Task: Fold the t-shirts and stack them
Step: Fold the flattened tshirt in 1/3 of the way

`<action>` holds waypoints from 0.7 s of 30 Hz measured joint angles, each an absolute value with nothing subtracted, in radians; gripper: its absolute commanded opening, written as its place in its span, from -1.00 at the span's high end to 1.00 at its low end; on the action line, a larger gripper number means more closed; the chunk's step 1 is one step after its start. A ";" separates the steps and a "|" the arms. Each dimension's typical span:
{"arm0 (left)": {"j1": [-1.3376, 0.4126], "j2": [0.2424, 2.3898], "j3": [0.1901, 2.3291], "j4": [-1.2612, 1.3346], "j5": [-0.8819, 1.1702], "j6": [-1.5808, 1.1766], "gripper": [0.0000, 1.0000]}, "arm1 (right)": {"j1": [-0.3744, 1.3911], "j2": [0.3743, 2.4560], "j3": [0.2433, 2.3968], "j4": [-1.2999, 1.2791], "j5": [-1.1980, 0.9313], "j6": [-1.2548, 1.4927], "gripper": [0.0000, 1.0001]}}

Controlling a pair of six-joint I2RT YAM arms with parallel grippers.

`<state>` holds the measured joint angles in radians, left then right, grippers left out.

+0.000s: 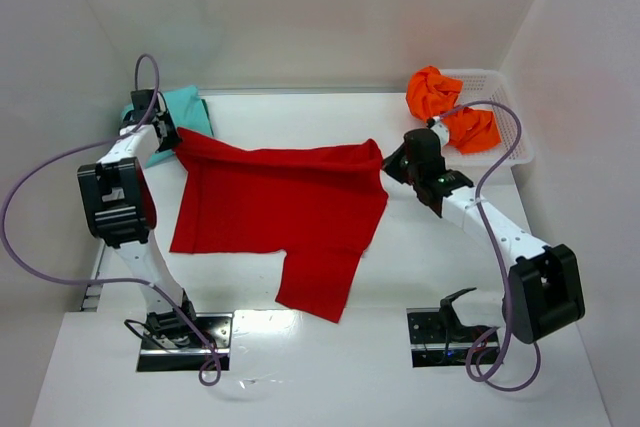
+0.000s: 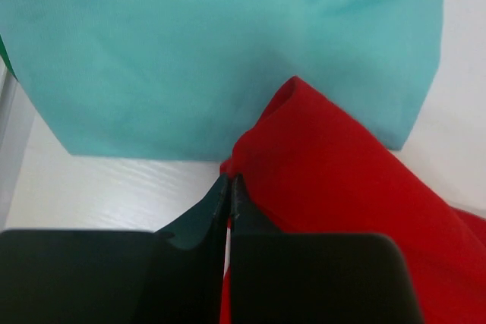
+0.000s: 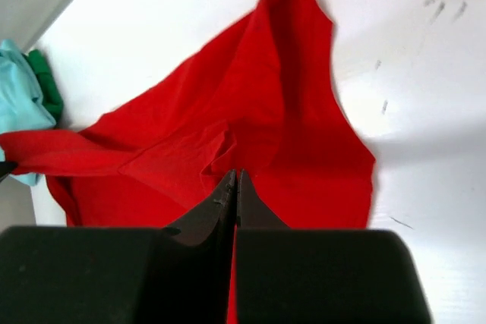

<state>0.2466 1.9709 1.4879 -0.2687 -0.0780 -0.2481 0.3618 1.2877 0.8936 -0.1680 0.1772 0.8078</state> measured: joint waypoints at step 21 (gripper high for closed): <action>0.246 1.821 1.294 -0.264 -0.075 -0.293 1.00 | 0.346 1.274 0.770 -0.232 0.151 0.856 0.46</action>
<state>0.2462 1.8210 1.2942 -0.2638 -0.0746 -0.2932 0.3462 1.2743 0.7704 -0.2317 0.1509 0.8558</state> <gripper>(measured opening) 0.010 0.152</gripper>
